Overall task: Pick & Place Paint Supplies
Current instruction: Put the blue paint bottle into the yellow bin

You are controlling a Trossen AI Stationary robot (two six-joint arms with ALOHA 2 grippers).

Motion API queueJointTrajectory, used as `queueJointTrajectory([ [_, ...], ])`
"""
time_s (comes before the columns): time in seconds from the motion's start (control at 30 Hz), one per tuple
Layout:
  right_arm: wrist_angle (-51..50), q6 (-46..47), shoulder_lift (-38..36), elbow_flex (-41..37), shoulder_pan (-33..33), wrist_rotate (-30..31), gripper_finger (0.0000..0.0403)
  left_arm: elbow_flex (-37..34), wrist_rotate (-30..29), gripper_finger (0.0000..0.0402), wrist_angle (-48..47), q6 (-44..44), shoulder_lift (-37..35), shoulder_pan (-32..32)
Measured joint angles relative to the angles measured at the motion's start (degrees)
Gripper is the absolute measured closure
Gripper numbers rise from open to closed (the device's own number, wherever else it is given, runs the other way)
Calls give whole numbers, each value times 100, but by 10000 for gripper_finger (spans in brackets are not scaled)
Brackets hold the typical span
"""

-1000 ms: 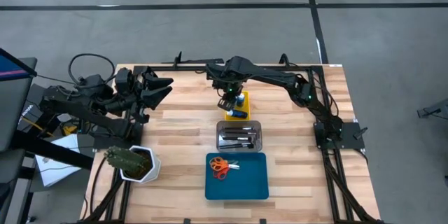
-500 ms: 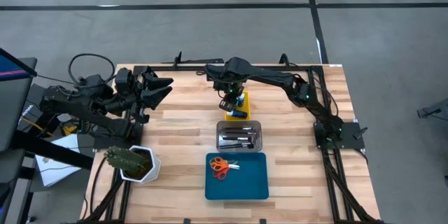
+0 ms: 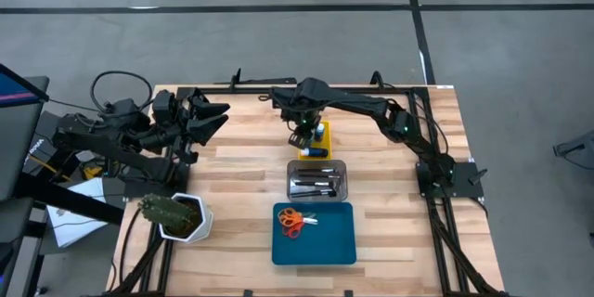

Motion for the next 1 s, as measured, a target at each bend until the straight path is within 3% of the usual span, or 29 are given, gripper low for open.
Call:
queueJointTrajectory([
  [1.0,-106,-284,0,0,-27,129,290,0,0,262,9,-4,0,0],
])
